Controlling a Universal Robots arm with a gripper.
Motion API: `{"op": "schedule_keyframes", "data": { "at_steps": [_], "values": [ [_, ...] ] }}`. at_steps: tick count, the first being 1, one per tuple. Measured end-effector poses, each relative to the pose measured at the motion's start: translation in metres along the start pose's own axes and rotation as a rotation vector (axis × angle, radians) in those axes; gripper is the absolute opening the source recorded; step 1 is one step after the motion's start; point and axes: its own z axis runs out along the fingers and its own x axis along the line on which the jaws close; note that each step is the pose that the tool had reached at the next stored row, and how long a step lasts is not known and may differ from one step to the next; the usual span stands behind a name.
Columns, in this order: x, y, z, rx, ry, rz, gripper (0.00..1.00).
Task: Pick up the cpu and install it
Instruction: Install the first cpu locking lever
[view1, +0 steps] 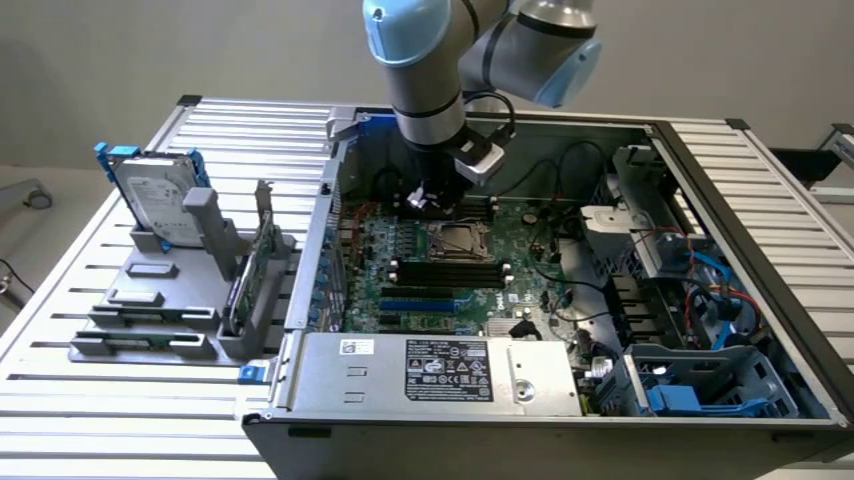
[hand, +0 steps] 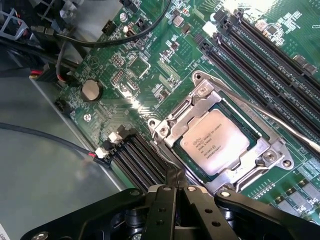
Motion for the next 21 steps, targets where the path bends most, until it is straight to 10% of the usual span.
{"op": "schedule_keyframes", "data": {
  "at_steps": [21],
  "values": [
    [0.0059, 0.0026, 0.0023, -0.0206, -0.0043, 0.068, 0.11]
  ]
}}
